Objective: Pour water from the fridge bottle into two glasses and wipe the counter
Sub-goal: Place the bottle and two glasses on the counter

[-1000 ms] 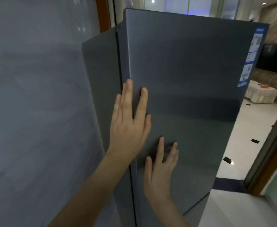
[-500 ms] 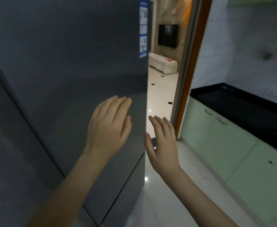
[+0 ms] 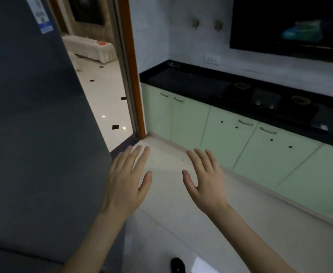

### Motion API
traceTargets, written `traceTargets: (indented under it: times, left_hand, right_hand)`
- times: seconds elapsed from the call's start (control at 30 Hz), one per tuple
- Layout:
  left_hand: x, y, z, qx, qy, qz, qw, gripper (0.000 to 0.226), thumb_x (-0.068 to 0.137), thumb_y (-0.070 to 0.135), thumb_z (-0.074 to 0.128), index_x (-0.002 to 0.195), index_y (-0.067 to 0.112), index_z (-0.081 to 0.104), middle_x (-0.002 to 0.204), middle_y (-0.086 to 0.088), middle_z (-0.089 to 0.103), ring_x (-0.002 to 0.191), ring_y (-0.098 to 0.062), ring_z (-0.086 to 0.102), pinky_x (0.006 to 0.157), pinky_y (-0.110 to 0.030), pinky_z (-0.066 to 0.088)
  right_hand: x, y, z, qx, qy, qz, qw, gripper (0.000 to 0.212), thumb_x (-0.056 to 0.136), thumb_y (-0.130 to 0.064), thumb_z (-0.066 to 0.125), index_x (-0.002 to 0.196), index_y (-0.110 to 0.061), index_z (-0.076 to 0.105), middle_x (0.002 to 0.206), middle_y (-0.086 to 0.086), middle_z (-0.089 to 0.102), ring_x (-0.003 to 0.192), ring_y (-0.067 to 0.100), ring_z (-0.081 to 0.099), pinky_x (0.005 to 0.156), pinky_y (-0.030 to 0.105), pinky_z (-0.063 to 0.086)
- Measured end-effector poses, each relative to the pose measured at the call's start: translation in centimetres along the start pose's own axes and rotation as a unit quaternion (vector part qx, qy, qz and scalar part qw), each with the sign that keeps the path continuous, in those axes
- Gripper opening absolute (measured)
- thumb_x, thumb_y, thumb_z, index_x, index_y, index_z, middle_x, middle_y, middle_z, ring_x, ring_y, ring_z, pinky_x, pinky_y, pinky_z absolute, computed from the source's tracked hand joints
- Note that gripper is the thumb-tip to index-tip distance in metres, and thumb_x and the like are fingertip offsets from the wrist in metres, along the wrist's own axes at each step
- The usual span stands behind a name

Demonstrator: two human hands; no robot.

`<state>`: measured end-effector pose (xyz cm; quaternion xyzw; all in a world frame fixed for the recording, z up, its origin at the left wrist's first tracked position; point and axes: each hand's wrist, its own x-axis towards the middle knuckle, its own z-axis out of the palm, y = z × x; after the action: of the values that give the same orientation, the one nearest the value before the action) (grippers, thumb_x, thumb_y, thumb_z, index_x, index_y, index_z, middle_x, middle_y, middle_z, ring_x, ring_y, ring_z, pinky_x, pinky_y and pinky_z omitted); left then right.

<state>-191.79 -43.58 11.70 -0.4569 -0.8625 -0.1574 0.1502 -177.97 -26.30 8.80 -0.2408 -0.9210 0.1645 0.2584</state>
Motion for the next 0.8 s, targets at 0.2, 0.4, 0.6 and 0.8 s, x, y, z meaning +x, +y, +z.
traceTargets:
  times: [0.2,0.4,0.6,0.8]
  left_hand:
    - [-3.7,3.4,4.3,-0.067,-0.091,0.028,0.993,0.058,0.094,0.042,0.032,0.145,0.016,0.039,0.145,-0.005,0.046,0.136,-0.026,0.039,0.111,-0.043,0.03]
    - [-3.9,6.3,7.1,-0.088,-0.124,0.045,0.987,0.058,0.095,0.044,0.03,0.146,0.018,0.036,0.146,-0.005,0.045,0.137,-0.025,0.037,0.113,-0.04,0.027]
    - [0.4,11.4,9.1,-0.1,-0.121,0.065,0.985,0.058,0.095,0.045,0.03,0.143,0.015,0.042,0.143,-0.005,0.049,0.134,-0.026,0.042,0.11,-0.038,0.027]
    - [5.0,15.7,11.9,-0.093,-0.121,0.068,0.986,0.058,0.094,0.044,0.032,0.141,0.012,0.045,0.138,-0.006,0.054,0.129,-0.027,0.048,0.107,-0.038,0.033]
  right_hand:
    - [-7.5,3.5,-0.5,-0.04,-0.032,0.1,0.994,0.057,0.095,-0.051,0.033,0.143,-0.021,0.044,0.147,0.004,0.045,0.141,0.033,0.03,0.112,0.047,0.031]
    - [-10.5,7.2,-2.1,-0.052,-0.033,0.16,0.985,0.058,0.095,-0.05,0.033,0.143,-0.02,0.044,0.147,0.004,0.046,0.141,0.033,0.03,0.112,0.044,0.03]
    - [-9.2,12.6,-4.3,-0.05,-0.023,0.186,0.981,0.06,0.094,-0.051,0.032,0.143,-0.019,0.044,0.146,0.004,0.046,0.14,0.033,0.031,0.112,0.044,0.03]
    - [-5.4,18.6,-5.8,-0.045,-0.04,0.175,0.983,0.061,0.094,-0.052,0.03,0.144,-0.019,0.043,0.145,0.004,0.047,0.139,0.032,0.034,0.111,0.046,0.033]
